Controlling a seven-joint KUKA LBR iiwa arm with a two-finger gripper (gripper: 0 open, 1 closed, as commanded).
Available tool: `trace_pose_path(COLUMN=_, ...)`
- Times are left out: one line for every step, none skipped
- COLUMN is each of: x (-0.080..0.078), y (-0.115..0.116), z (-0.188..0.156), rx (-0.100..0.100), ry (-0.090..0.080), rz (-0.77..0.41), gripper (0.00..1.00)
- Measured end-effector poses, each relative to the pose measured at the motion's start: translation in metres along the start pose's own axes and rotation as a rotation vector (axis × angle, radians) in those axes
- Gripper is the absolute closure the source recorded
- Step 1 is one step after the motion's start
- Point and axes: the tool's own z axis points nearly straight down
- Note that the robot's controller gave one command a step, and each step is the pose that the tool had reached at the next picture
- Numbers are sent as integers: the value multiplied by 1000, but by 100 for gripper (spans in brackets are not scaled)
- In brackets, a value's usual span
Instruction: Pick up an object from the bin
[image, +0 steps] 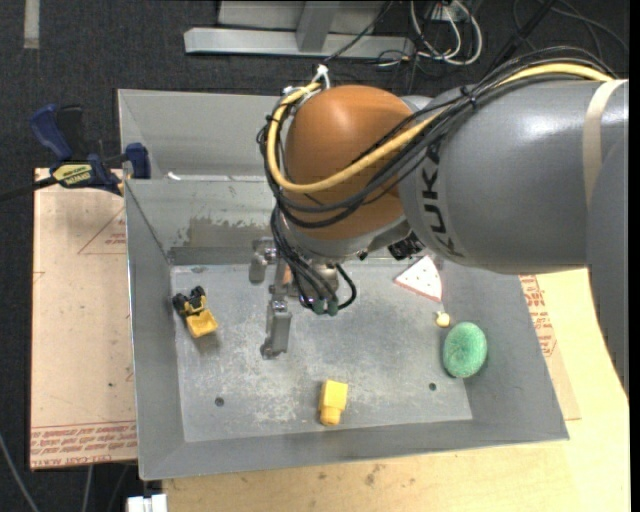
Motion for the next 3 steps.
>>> trace_pose_path(x=-39, y=15, z=64, rx=0, ry=0, rz=-17, gripper=0)
trace_pose_path(x=-55, y=25, z=116, rx=2, ry=6, rz=-136, gripper=0)
trace_pose_path(x=-56, y=23, z=141, rx=2, ry=14, rz=-264, gripper=0)
